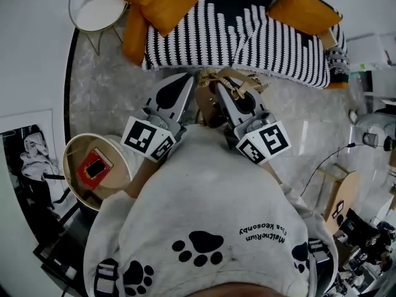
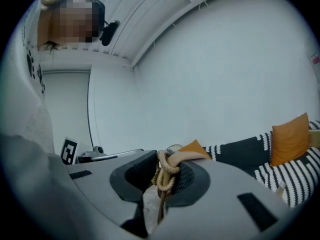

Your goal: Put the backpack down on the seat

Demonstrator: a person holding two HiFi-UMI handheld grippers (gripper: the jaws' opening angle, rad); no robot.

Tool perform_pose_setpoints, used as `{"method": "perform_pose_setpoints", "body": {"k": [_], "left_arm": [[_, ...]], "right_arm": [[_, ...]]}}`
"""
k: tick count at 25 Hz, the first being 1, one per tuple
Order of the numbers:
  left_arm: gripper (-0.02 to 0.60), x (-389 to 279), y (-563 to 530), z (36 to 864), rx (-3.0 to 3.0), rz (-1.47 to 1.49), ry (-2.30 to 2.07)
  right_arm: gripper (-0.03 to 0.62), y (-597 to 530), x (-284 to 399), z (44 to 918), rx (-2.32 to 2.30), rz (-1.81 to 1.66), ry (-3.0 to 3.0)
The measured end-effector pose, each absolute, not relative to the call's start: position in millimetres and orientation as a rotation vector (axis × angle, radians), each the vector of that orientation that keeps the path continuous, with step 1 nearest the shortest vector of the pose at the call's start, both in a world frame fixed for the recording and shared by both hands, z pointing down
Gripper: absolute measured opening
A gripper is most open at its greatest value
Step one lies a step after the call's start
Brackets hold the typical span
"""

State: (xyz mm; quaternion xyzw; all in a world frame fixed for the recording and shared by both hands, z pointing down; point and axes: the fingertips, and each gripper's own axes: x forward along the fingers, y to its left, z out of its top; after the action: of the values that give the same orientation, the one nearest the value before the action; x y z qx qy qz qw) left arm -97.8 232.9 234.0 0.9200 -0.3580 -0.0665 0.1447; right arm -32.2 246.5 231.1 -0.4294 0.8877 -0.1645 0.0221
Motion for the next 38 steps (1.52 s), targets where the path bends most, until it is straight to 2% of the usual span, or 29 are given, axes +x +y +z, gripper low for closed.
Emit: {"method": "perform_pose_setpoints", "body": {"k": [14,28,38], "left_arm": [[0.02,-81,93,245,2.587,-0.196,-1.116],[0.02,-48,-73,273,2.482,-0.138,-1.249],[0.02,-31,-150,291,2.442,-0.074,-1.335]], "right_arm": [[0.081,95,-31,250,-1.175,-0.604,2.856],[0.081,-79,5,280,-0.982,-0.673,2.988],[0.081,-157,17,312,-0.83,-0.722,3.089]]}}
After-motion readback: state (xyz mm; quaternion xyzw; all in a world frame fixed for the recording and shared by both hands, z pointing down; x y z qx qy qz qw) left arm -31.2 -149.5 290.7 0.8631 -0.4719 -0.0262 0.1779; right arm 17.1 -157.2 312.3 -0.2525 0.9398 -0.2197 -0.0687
